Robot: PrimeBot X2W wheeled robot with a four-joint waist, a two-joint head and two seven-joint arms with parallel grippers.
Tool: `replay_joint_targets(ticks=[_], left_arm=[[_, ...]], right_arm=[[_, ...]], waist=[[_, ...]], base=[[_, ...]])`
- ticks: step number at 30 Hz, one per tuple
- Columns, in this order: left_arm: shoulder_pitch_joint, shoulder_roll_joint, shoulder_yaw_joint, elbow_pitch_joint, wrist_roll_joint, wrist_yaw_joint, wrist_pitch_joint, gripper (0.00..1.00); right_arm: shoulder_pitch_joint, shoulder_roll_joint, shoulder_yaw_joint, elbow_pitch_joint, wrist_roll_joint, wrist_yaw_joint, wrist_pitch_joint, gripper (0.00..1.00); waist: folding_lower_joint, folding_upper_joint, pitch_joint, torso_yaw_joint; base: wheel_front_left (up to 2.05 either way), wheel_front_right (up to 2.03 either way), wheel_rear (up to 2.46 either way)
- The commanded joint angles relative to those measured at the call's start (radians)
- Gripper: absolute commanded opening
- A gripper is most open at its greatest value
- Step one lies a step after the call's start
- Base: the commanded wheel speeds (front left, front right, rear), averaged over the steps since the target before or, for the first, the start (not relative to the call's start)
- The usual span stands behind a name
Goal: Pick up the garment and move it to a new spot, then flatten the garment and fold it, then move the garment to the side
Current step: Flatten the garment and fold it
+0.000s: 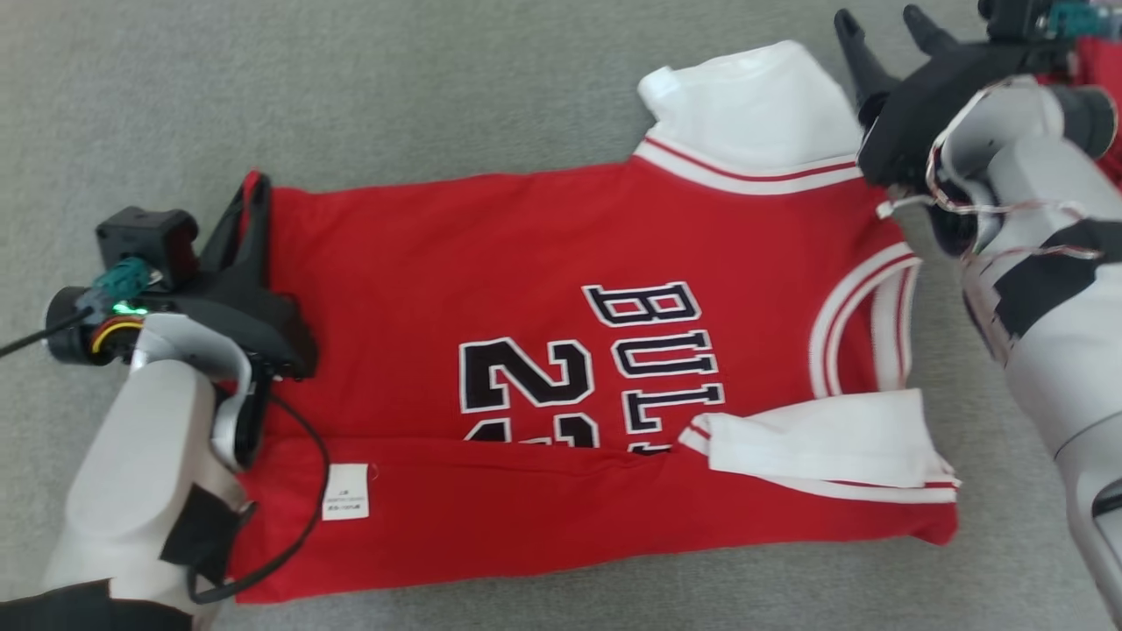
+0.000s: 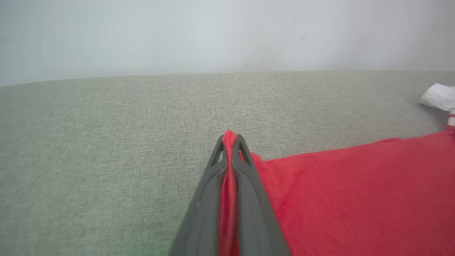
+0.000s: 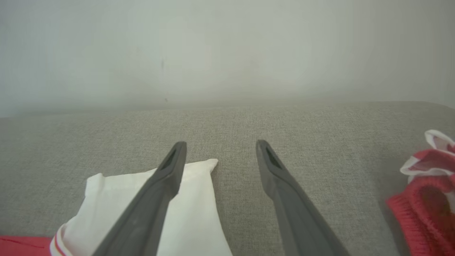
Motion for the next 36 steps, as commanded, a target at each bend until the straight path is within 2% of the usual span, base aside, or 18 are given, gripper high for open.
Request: replay_joint_targets(ticks=[1, 8, 15, 16, 17, 18, 19, 27, 31, 36], left_arm=[[-0.004, -0.012, -0.007, -0.014, 0.012, 0.006, -0.009, 0.00], [-0.021, -0.044, -0.033, -0.067, 0.021, 0.016, -0.027, 0.00], [-0.023, -0.056, -0.049, -0.096, 0.018, 0.022, -0.032, 0.00], [-0.024, -0.055, -0.049, -0.098, 0.017, 0.022, -0.031, 0.00], [-0.024, -0.055, -0.049, -0.098, 0.017, 0.022, -0.031, 0.00], [-0.025, -0.054, -0.050, -0.100, 0.015, 0.022, -0.030, 0.00], [-0.027, -0.054, -0.051, -0.101, 0.013, 0.023, -0.029, 0.00], [-0.014, -0.038, -0.043, -0.094, 0.000, 0.025, -0.040, 0.00], [-0.005, -0.028, -0.034, -0.084, -0.012, 0.023, -0.047, 0.00], [0.016, -0.009, -0.026, -0.073, -0.024, 0.025, -0.044, 0.00]], right_arm=[[-0.024, 0.002, 0.006, 0.013, 0.011, 0.000, 0.018, 1.00], [-0.122, -0.010, 0.036, 0.114, 0.017, 0.000, 0.150, 1.00], [-0.153, -0.005, 0.048, 0.174, 0.027, 0.000, 0.251, 1.00], [-0.150, -0.003, 0.050, 0.180, 0.028, 0.000, 0.265, 0.62], [-0.150, -0.003, 0.050, 0.180, 0.028, 0.000, 0.265, 0.62], [-0.150, -0.001, 0.053, 0.185, 0.030, 0.000, 0.280, 0.37], [-0.155, -0.001, 0.054, 0.187, 0.031, 0.000, 0.277, 0.00], [-0.188, -0.015, 0.080, 0.156, -0.007, 0.000, 0.094, 0.00], [-0.147, -0.004, 0.110, 0.120, 0.001, 0.000, 0.025, 0.00], [-0.091, -0.027, 0.153, 0.035, 0.037, 0.000, -0.062, 0.00]], waist=[[-0.0001, -0.0001, 0.041, 0.042], [-0.0001, -0.0001, 0.092, 0.086], [-0.0001, -0.0001, 0.116, 0.105], [-0.0001, -0.0001, 0.117, 0.106], [-0.0001, -0.0001, 0.117, 0.106], [-0.0001, -0.0001, 0.119, 0.106], [-0.0001, -0.0001, 0.120, 0.107], [-0.0001, -0.0001, 0.092, 0.087], [-0.0001, -0.0001, 0.056, 0.069], [-0.0001, -0.0001, 0.020, 0.040]], base=[[0.00, 0.00, 0.00], [0.00, 0.00, 0.00], [0.00, 0.00, 0.00], [0.00, 0.00, 0.00], [0.00, 0.00, 0.00], [0.00, 0.00, 0.00], [0.00, 0.00, 0.00], [0.00, 0.00, 0.00], [0.00, 0.00, 0.00], [0.00, 0.00, 0.00]])
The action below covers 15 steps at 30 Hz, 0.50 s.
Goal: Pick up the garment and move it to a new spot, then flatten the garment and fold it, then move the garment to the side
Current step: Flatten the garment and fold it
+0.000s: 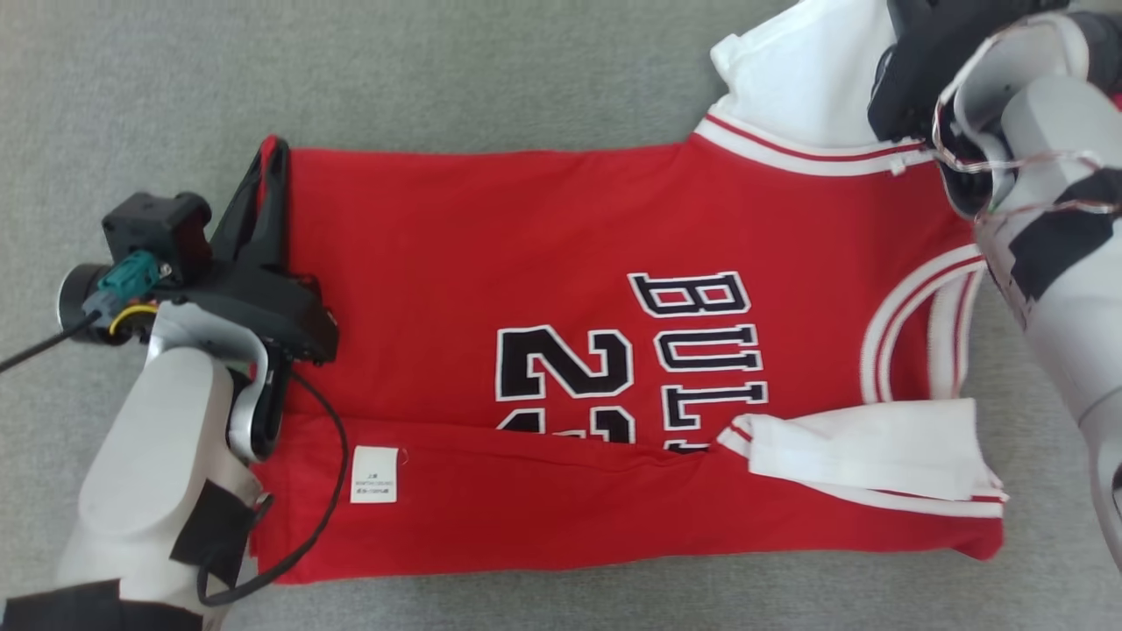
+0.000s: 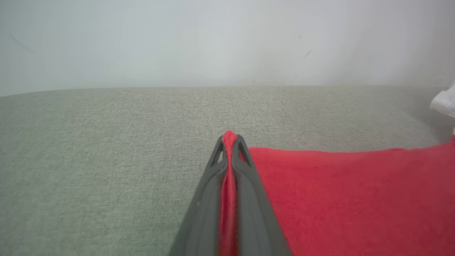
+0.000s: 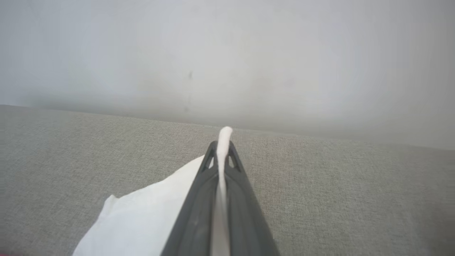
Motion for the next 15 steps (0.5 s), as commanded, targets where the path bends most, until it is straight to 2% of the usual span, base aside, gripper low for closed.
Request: replay_joint_targets(ticks=[1, 8, 15], left_arm=[[0.024, 0.004, 0.001, 0.002, -0.004, 0.003, 0.001, 0.00], [0.063, 0.027, 0.008, 0.011, -0.020, 0.009, 0.002, 0.00], [0.120, 0.052, 0.021, -0.008, -0.036, 0.015, -0.004, 0.00]], right_arm=[[0.030, -0.013, 0.013, -0.025, 0.013, 0.000, -0.035, 0.00], [0.149, -0.055, 0.094, -0.177, 0.088, 0.000, -0.160, 0.00], [0.313, -0.128, 0.165, -0.379, 0.165, 0.000, -0.217, 0.00]], waist=[[0.0001, 0.0000, -0.029, -0.028], [0.0001, 0.0000, -0.081, -0.072], [0.0001, 0.0000, -0.134, -0.105]], base=[[0.00, 0.00, 0.00], [0.00, 0.00, 0.00], [0.00, 0.00, 0.00]])
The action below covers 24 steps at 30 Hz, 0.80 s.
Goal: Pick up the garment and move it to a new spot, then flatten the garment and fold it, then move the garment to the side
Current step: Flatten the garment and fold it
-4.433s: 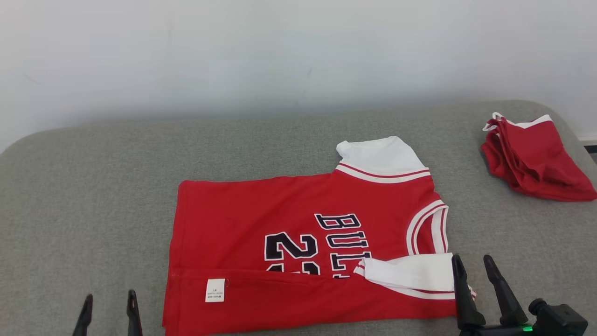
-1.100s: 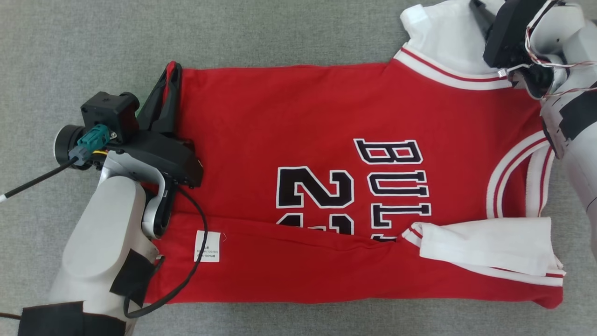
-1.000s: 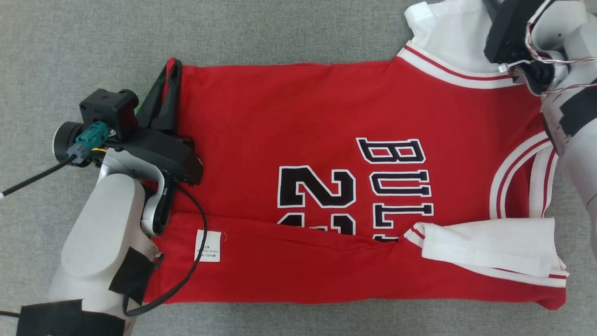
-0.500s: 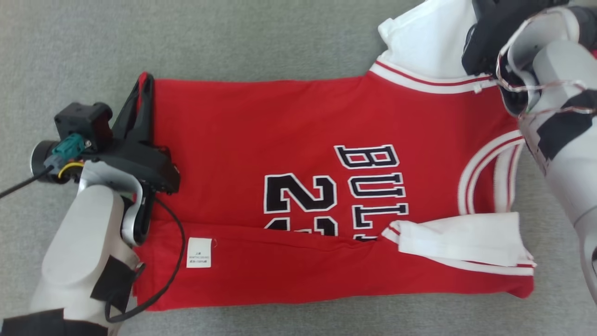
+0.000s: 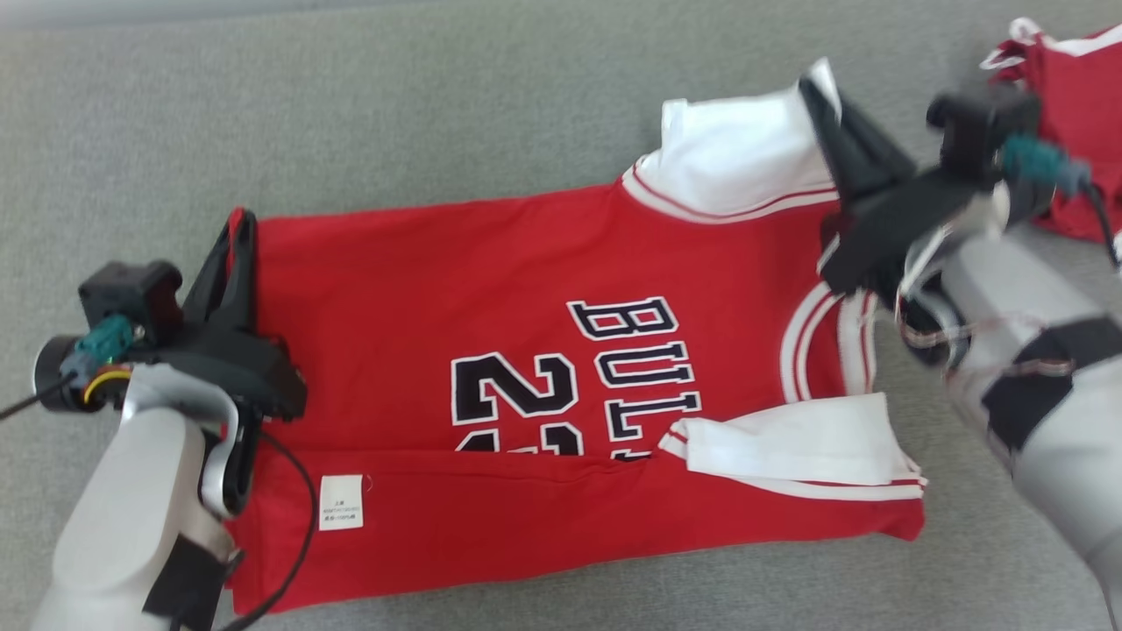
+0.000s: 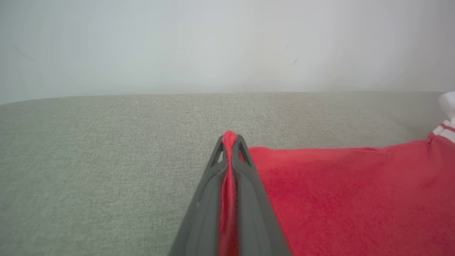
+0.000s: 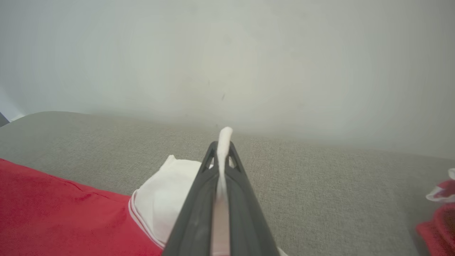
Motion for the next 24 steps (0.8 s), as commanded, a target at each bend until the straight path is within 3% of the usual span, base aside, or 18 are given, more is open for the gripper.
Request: replay_joint_targets(ticks=[1, 9, 24], left_arm=[[0.033, 0.009, 0.005, -0.010, -0.011, 0.007, -0.004, 0.00], [0.157, 0.016, 0.016, -0.073, -0.030, 0.026, -0.022, 0.00], [0.365, 0.003, 0.038, -0.165, -0.070, 0.054, -0.058, 0.00]], right_arm=[[0.052, -0.015, 0.010, -0.048, 0.015, 0.000, -0.011, 0.00], [0.289, -0.059, -0.061, -0.238, 0.015, 0.000, -0.018, 0.00], [0.737, -0.024, -0.305, -0.481, -0.052, 0.000, -0.018, 0.00]], waist=[[0.0001, 0.0000, -0.034, -0.027], [0.0001, 0.0000, -0.092, -0.047], [0.0001, 0.0000, -0.161, -0.041]], base=[[0.00, 0.00, 0.00], [0.00, 0.00, 0.00], [0.00, 0.00, 0.00]])
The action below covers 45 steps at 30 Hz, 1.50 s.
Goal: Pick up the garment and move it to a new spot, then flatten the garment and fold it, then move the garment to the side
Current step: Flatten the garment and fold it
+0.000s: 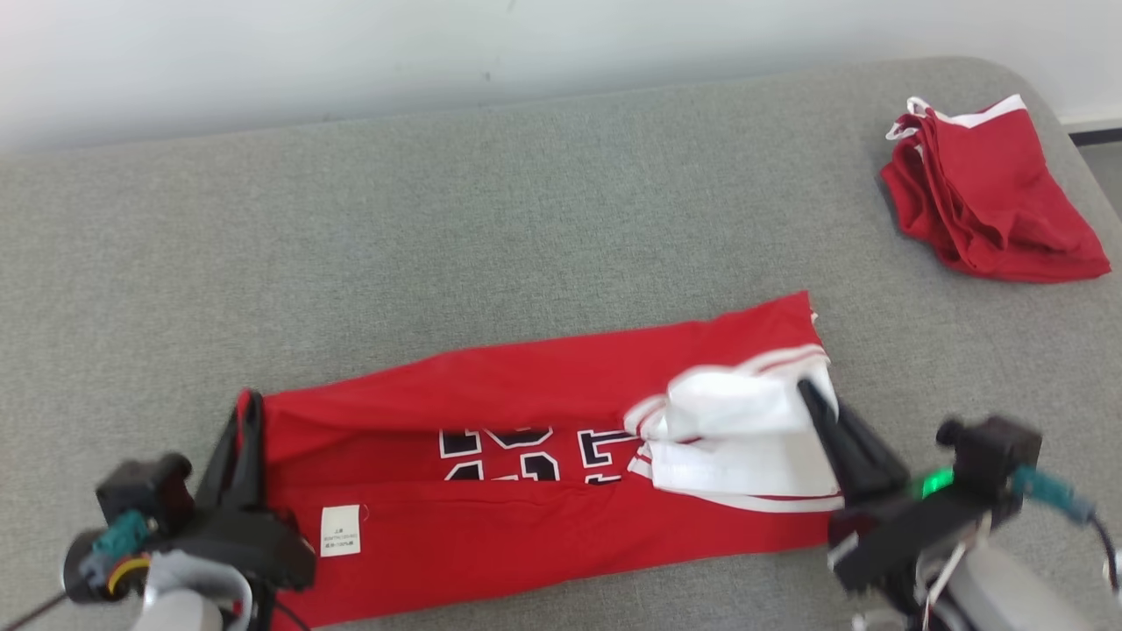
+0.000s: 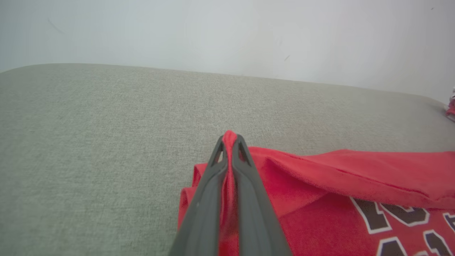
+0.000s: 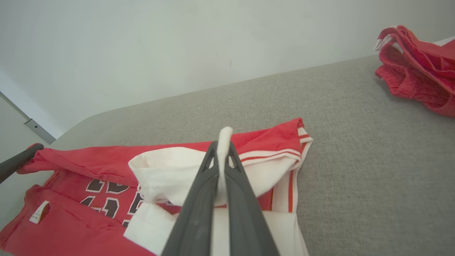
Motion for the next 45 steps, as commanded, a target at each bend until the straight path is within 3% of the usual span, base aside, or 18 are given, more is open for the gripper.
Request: replay_joint_targets(ticks=[1, 7, 8, 9, 10, 11, 21, 33, 45], left_arm=[[0.024, -0.004, 0.002, -0.007, -0.010, 0.004, -0.007, 0.00], [0.097, -0.019, 0.000, -0.043, -0.005, 0.009, -0.019, 0.00], [0.102, -0.019, 0.000, -0.047, 0.000, 0.011, -0.021, 0.00], [0.107, -0.023, 0.001, -0.051, 0.001, 0.012, -0.022, 0.04], [0.112, -0.025, 0.002, -0.053, 0.006, 0.017, -0.024, 0.71], [0.115, -0.027, 0.004, -0.058, 0.011, 0.017, -0.026, 1.00], [0.184, -0.071, 0.108, -0.180, 0.092, 0.040, -0.028, 1.00], [0.313, -0.152, 0.232, -0.304, 0.259, 0.039, -0.028, 1.00], [0.366, -0.180, 0.244, -0.336, 0.385, 0.002, -0.029, 1.00]], right_arm=[[0.030, 0.009, -0.003, -0.011, -0.013, 0.000, -0.004, 0.00], [0.133, 0.023, -0.036, -0.002, -0.036, 0.000, -0.004, 0.00], [0.138, 0.026, -0.034, 0.000, -0.033, 0.000, -0.004, 0.17], [0.139, 0.026, -0.037, 0.002, -0.031, 0.000, -0.004, 0.50], [0.144, 0.028, -0.042, 0.002, -0.028, 0.000, -0.004, 1.00], [0.150, 0.031, -0.050, -0.001, -0.022, 0.000, -0.004, 1.00], [0.185, 0.013, -0.139, -0.040, -0.028, 0.000, -0.002, 1.00], [0.065, 0.060, -0.218, 0.168, -0.077, 0.000, 0.129, 1.00], [-0.016, 0.091, -0.142, 0.387, -0.075, 0.000, 0.289, 1.00]], waist=[[0.0002, 0.0001, -0.008, 0.005], [0.0002, 0.0001, -0.029, 0.014], [0.0002, 0.0001, -0.033, 0.016], [0.0002, 0.0001, -0.038, 0.018], [0.0002, 0.0001, -0.042, 0.020], [0.0002, 0.0001, -0.046, 0.021], [0.0002, 0.0001, -0.097, 0.033], [0.0002, 0.0001, -0.110, 0.075], [0.0002, 0.0001, -0.119, 0.133]], base=[[0.00, 0.00, 0.00], [0.00, 0.00, 0.00], [0.00, 0.00, 0.00], [0.00, 0.00, 0.00], [0.00, 0.00, 0.00], [0.00, 0.00, 0.00], [0.00, 0.00, 0.00], [0.00, 0.00, 0.00], [0.00, 0.00, 0.00]])
